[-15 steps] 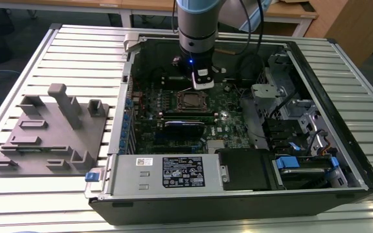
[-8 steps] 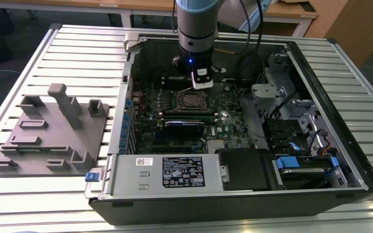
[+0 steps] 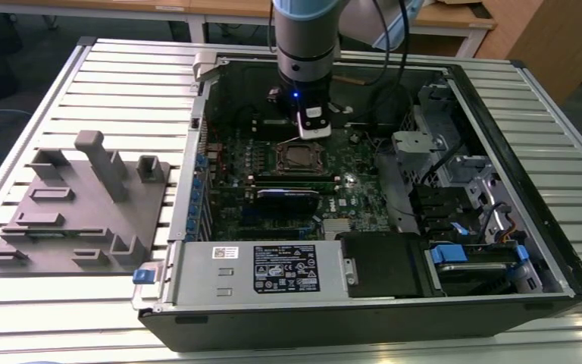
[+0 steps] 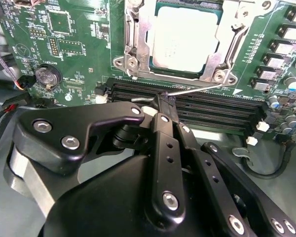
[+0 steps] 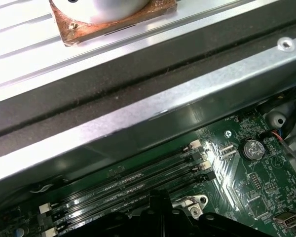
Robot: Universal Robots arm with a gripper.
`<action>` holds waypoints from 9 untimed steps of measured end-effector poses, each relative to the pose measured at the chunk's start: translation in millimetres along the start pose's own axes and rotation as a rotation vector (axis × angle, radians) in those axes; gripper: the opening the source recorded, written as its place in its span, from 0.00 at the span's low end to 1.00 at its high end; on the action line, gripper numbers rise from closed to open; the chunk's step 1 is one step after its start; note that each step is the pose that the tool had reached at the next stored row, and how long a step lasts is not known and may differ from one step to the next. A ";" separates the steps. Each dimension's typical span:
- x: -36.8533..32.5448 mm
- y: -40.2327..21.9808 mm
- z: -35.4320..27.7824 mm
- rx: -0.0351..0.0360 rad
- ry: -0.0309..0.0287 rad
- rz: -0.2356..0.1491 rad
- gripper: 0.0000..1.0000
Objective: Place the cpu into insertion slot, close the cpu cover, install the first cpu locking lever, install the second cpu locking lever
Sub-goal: 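Install the first cpu locking lever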
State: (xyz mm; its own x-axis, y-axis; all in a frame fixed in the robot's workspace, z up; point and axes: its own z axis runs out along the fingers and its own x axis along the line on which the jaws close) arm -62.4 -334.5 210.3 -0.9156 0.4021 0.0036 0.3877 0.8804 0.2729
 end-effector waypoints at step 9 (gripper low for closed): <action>0.4 -0.3 0.1 -0.0021 -0.0048 -0.001 0.11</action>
State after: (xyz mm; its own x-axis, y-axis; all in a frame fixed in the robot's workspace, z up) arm -62.9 -334.5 210.2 -0.9156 0.4022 -0.0014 0.3863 0.8804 0.2749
